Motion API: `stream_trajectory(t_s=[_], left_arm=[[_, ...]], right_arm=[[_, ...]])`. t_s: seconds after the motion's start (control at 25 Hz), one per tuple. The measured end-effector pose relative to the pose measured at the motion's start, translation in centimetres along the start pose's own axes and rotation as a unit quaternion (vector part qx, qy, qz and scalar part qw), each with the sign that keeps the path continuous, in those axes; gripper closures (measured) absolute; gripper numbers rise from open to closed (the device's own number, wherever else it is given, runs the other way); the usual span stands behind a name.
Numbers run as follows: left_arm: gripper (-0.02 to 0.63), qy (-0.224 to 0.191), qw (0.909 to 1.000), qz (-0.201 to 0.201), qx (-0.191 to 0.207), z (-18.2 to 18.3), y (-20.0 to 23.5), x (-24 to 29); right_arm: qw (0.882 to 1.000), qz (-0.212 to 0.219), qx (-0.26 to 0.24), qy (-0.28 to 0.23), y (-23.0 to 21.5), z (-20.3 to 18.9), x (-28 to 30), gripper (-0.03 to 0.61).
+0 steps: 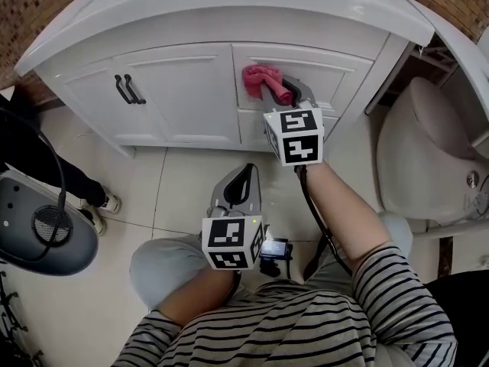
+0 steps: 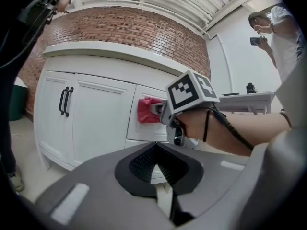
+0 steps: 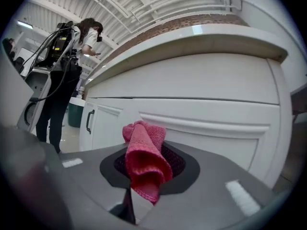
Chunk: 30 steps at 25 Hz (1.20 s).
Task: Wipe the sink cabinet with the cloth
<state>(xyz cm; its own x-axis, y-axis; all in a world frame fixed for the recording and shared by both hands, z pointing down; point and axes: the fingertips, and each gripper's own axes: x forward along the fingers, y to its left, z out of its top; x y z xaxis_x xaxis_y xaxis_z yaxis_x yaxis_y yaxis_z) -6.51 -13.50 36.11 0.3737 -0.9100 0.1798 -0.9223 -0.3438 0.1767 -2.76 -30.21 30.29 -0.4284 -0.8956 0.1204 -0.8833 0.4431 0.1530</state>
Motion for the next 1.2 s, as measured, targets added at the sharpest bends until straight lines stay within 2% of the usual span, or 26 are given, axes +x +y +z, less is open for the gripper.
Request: stream_trajectory(t_s=[0.2,0.56,0.72,0.76,0.84,0.92,1.04,1.12,1.2], left_arm=[[0.62,0.007,1.0,-0.004,0.004,-0.5,-0.3,0.3],[0.62,0.015,0.9996,-0.006,0.024,-1.0,-1.4,0.5],[0.62,0.01,0.9998,-0.003,0.015,-0.6,-1.1,0.2],[0.62,0.007,0.9999,-0.004,0.012,-0.4,-1.1,0.1],[0.62,0.0,1.0,-0.006,0.007,0.0,-1.1,-0.1],[0.62,-0.007,1.0,-0.005,0.003,0.4,-1.1,-0.2],[0.62,-0.012,0.9999,-0.001,-0.003,0.5,-0.6,-0.3],[0.62,-0.011,0.9999,0.002,-0.01,0.5,-0.4,-0.4],[0.62,-0.011,0.9998,0.006,-0.015,0.5,-0.1,-0.5]], right_arm=[[0.998,-0.042,0.052,-0.003,-5.6,-0.8,-3.6,0.485],[0.987,-0.142,0.076,0.015,-15.8,-3.9,-9.1,0.482],[0.975,-0.193,0.108,0.014,-18.2,-4.9,-12.5,0.486],[0.975,-0.186,0.118,0.007,-17.6,-4.7,-12.9,0.486],[0.982,-0.137,0.127,-0.013,-14.1,-3.8,-12.2,0.486],[0.99,-0.054,0.126,-0.027,-8.4,-3.0,-9.8,0.486],[0.992,0.06,0.107,-0.016,0.1,-3.7,-4.5,0.486],[0.992,0.09,0.088,0.001,3.5,-4.7,-1.2,0.486],[0.993,0.093,0.071,0.014,4.9,-5.5,1.2,0.486]])
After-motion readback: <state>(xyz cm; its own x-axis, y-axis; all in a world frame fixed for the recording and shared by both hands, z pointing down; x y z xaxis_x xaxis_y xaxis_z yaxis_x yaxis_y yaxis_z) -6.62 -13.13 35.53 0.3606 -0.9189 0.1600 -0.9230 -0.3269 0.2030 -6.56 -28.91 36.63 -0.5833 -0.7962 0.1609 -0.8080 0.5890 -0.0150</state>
